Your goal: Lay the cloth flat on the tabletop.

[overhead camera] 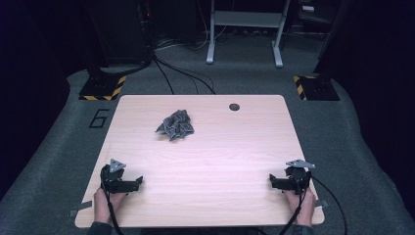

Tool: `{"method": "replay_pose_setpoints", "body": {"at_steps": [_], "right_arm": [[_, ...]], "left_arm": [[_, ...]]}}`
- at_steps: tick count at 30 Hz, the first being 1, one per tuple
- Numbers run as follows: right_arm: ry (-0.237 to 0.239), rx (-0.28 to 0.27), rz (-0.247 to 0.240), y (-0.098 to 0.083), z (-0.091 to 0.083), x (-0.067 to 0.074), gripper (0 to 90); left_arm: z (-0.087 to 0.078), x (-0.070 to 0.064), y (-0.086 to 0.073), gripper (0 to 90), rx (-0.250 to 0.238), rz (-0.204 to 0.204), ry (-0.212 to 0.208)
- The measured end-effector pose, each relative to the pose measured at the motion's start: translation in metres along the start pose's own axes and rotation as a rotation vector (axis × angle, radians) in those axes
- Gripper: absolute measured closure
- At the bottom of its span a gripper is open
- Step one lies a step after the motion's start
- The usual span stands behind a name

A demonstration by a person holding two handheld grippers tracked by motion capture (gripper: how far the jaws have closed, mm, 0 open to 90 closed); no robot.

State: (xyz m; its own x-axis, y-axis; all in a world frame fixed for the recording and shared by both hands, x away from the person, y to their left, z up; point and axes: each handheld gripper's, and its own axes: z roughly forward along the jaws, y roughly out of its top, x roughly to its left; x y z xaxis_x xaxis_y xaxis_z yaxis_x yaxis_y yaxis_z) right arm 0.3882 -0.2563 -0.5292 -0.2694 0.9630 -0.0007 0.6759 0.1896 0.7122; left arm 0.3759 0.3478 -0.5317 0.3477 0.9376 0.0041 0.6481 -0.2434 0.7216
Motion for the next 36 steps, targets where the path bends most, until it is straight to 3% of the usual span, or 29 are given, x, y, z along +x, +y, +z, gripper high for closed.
{"method": "replay_pose_setpoints", "body": {"at_steps": [11,16,19,25,30,33,36], "right_arm": [[0.002,0.001,-0.004,0.000,0.000,0.000,0.0],[0.003,0.005,0.002,0.001,0.000,0.000,0.0],[0.003,0.006,0.004,0.001,0.000,0.000,0.0],[0.004,0.004,-0.002,0.001,0.000,-0.001,0.0],[0.004,0.005,0.001,0.001,0.000,0.000,0.0],[0.004,0.003,-0.003,0.001,0.000,-0.001,0.0],[0.005,0.003,-0.003,0.001,0.000,-0.001,0.0]], "left_arm": [[0.002,-0.003,0.002,0.0,-0.007,-0.003,0.005],[0.005,-0.004,0.009,0.0,0.030,-0.020,0.019],[0.006,-0.003,0.014,0.0,0.047,-0.017,0.000],[0.013,-0.002,0.040,0.3,0.005,-0.027,-0.061],[0.019,-0.004,0.060,1.2,-0.016,-0.027,-0.082],[0.022,-0.006,0.074,1.7,-0.021,-0.014,-0.094],[0.029,-0.009,0.093,2.5,-0.009,0.032,-0.099]]}}
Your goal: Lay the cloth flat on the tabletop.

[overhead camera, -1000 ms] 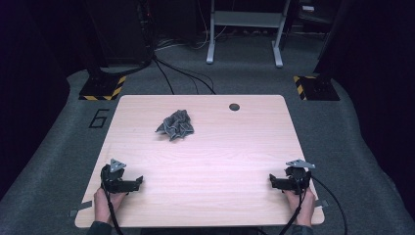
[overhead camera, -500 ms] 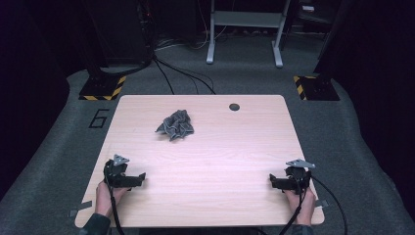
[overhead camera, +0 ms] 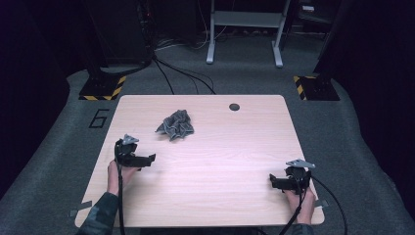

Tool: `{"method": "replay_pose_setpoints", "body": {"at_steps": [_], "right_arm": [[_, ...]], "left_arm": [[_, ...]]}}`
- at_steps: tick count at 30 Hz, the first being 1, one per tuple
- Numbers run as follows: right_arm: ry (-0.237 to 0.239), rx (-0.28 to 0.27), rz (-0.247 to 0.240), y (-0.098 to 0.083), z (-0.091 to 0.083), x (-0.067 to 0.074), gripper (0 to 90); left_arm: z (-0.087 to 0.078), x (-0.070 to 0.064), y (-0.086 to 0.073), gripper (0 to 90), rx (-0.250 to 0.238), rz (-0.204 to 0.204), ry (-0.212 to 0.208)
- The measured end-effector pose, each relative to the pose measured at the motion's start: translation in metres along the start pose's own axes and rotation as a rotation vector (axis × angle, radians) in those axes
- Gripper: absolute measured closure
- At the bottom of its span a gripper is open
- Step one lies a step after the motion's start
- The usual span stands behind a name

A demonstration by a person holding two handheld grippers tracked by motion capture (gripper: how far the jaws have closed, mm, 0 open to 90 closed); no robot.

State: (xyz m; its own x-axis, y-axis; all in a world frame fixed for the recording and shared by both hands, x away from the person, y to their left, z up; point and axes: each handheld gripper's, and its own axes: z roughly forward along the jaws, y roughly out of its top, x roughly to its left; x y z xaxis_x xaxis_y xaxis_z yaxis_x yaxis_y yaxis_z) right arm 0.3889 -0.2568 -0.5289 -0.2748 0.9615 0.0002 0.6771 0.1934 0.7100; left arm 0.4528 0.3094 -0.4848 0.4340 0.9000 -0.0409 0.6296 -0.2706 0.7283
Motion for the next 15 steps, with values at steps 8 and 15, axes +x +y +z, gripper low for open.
{"method": "replay_pose_setpoints", "body": {"at_steps": [8,15], "right_arm": [[0.000,0.000,-0.001,0.000,0.000,0.000,0.0],[0.001,-0.001,-0.001,0.000,0.000,0.000,0.0]], "left_arm": [[0.018,0.000,0.034,3.2,-0.007,0.008,-0.028],[0.036,-0.005,0.055,3.2,0.012,0.032,-0.044]]}}
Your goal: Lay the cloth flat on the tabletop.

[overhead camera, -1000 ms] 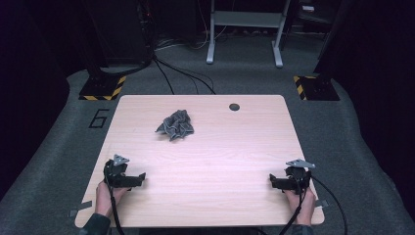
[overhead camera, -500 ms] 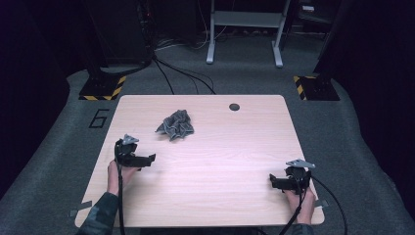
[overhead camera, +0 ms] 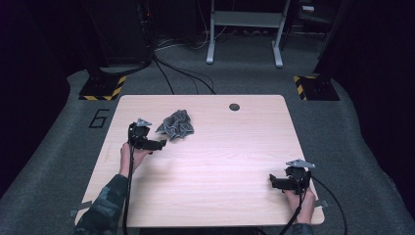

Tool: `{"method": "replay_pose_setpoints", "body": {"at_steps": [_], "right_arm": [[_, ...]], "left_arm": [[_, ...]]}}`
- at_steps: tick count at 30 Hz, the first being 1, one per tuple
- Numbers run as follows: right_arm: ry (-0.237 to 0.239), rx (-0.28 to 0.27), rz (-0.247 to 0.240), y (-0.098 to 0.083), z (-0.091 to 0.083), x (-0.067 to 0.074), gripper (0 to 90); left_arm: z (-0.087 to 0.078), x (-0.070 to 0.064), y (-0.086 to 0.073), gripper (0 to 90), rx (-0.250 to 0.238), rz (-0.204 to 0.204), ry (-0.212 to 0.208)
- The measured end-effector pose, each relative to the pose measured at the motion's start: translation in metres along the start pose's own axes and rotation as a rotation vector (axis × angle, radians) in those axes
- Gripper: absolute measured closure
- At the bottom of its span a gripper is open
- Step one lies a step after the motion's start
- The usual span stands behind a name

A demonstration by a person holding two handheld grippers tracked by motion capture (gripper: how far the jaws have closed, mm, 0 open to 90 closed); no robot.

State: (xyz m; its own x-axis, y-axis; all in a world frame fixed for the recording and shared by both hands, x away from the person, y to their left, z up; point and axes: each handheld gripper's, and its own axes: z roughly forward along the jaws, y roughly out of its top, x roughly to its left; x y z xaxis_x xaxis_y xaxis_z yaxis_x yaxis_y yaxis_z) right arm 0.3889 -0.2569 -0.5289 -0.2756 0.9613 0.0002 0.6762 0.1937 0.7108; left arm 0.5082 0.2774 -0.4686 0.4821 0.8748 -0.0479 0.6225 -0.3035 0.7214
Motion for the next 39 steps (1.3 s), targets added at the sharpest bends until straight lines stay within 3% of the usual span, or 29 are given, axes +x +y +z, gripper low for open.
{"method": "replay_pose_setpoints", "body": {"at_steps": [5,10,11,16,17,24,29,34,39], "right_arm": [[0.000,0.000,0.000,0.000,0.000,0.000,0.0],[0.000,0.000,0.000,0.000,0.000,0.000,0.0],[0.001,0.000,-0.001,0.000,0.000,0.000,0.0],[0.001,0.000,-0.001,0.000,0.000,0.000,0.0],[0.001,-0.001,-0.001,0.000,0.000,0.000,0.0],[0.001,-0.001,-0.002,0.000,0.000,0.000,0.0],[0.003,0.000,-0.006,0.000,0.000,0.000,0.0],[0.003,0.000,-0.006,0.000,0.000,0.000,0.0],[0.003,0.000,-0.006,0.000,0.000,0.000,0.0]], "left_arm": [[0.018,0.001,0.022,2.7,0.007,0.001,-0.001],[0.033,0.000,0.034,2.7,0.008,-0.015,0.004],[0.036,0.000,0.036,3.1,0.013,-0.002,0.011],[0.049,0.002,0.041,4.7,0.024,-0.029,0.011],[0.053,0.003,0.042,6.3,0.032,-0.019,0.021],[0.070,0.003,0.039,15.3,0.040,-0.048,0.029],[0.081,0.002,0.031,40.1,0.033,-0.082,0.002],[0.082,-0.001,0.027,57.1,0.021,-0.071,-0.003],[0.082,-0.005,0.024,72.6,-0.028,-0.073,0.000]]}}
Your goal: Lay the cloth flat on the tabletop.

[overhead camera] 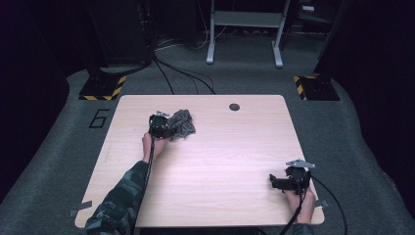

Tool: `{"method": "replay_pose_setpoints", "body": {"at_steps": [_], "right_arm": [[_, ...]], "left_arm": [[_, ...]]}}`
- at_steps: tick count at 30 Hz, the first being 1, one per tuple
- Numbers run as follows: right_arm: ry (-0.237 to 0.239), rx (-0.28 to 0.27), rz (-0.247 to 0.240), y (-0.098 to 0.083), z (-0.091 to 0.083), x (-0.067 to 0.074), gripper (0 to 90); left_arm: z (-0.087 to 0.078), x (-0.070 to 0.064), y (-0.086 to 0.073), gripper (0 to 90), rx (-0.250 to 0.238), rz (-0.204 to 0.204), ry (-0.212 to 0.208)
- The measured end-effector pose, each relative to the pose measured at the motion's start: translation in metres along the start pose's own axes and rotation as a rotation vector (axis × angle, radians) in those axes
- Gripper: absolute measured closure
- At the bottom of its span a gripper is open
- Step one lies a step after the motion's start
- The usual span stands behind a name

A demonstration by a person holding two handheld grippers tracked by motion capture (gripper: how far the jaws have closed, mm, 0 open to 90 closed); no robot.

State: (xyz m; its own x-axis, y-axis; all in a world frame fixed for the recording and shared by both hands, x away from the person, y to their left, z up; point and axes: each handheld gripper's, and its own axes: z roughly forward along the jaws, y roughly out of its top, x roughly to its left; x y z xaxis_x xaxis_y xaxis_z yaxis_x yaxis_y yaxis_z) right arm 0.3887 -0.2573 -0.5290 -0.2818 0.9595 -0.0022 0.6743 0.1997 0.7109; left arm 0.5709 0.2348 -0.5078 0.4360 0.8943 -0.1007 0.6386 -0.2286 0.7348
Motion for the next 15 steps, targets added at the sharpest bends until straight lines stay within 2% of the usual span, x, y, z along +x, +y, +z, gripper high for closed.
{"method": "replay_pose_setpoints", "body": {"at_steps": [2,6,12,15], "right_arm": [[0.000,0.000,0.000,0.000,0.000,0.000,0.0],[0.000,0.000,0.000,0.000,0.000,0.000,0.0],[0.001,-0.001,-0.001,0.000,0.000,0.000,0.3],[0.001,-0.001,-0.001,0.000,0.000,0.000,0.3]], "left_arm": [[-0.003,0.000,0.000,75.0,0.007,0.007,-0.012],[-0.010,-0.005,0.002,76.4,-0.032,-0.002,-0.048],[-0.029,-0.020,0.006,76.6,-0.074,0.051,-0.090],[-0.039,-0.027,0.007,76.5,-0.093,0.059,-0.110]]}}
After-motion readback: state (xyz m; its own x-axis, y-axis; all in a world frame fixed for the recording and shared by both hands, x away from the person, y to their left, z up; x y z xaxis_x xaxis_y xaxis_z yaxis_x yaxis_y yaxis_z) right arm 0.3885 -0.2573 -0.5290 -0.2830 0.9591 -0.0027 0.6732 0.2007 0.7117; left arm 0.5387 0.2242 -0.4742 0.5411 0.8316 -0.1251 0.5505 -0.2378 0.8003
